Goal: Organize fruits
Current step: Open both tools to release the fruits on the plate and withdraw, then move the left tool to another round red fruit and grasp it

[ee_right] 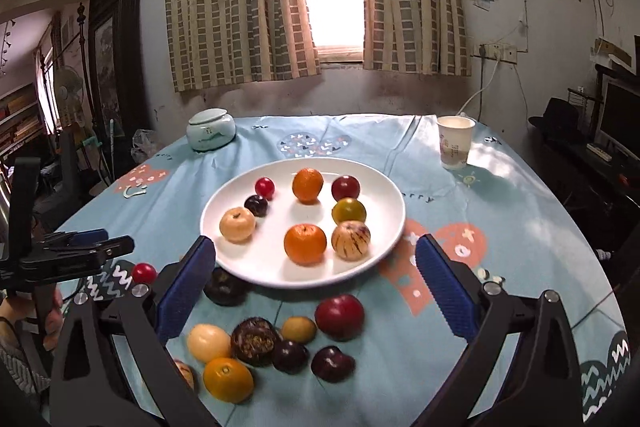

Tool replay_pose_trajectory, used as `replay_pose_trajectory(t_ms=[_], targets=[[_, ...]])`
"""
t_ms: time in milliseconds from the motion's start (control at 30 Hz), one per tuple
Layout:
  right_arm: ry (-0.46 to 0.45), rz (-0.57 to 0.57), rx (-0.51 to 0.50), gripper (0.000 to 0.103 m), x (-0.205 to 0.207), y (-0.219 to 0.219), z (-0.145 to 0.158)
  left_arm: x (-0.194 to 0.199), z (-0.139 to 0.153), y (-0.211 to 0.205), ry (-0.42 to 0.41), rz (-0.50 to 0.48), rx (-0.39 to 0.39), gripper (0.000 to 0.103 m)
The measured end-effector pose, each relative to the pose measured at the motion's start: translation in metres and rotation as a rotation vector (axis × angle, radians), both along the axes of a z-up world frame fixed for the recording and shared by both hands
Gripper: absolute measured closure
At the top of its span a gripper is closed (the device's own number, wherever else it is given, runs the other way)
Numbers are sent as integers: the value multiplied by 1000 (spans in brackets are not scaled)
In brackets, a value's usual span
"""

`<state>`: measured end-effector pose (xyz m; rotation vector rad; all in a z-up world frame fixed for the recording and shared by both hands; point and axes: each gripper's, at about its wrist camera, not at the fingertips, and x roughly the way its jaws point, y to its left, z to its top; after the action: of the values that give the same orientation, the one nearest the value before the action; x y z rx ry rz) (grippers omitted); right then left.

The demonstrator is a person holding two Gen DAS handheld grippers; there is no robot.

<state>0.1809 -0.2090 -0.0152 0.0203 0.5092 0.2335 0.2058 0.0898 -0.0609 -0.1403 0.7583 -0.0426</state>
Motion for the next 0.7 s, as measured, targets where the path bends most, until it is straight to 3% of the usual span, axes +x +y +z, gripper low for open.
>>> replay_pose_trajectory(t_ms=[200,433,700], targets=[[41,-32,55,1,-24,-20,-18,-8,-6,-8,1,-12,50,19],[102,-68,160,1,-17,-38,-25,-2,-15,-25,37,-45,129,19],[134,-82,195,1,-13,-44,-29,8,-28,-29,95,-70,148,19]])
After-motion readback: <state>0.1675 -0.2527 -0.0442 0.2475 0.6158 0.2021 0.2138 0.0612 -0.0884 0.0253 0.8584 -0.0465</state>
